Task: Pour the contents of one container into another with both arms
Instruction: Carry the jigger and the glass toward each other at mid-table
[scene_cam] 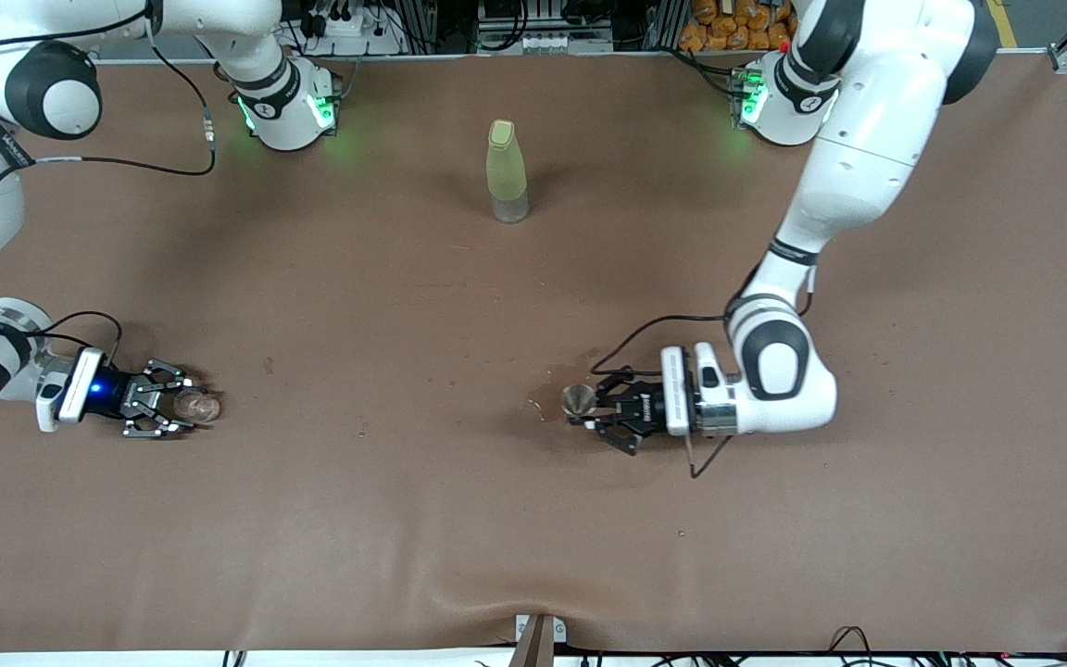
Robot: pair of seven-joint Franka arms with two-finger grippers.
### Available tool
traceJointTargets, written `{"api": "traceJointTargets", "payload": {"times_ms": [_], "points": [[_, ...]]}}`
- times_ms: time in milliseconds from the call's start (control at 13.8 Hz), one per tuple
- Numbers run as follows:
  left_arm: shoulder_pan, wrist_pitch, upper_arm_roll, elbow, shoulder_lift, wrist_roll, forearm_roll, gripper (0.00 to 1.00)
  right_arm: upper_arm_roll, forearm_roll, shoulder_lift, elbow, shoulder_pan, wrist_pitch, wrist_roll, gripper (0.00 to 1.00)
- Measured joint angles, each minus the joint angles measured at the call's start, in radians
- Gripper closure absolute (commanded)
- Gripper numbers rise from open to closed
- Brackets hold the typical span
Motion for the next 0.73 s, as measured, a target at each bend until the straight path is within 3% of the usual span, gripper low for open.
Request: {"api": "traceJointTargets", "payload": {"times_ms": [363, 725], "points": [[-0.122, 0.114, 0.0, 0.032, 0.0, -0.023, -0.091, 1.0, 0.006, 0.006, -0.013, 0.027, 0.009, -0.072, 0.064, 0.75], [-0.225, 0.199, 0.002, 0.066, 0.021, -0.027, -0.168, 1.0, 0.026, 0.011, -0.136, 0.052, 0.103, -0.107, 0.255, 0.75]]}}
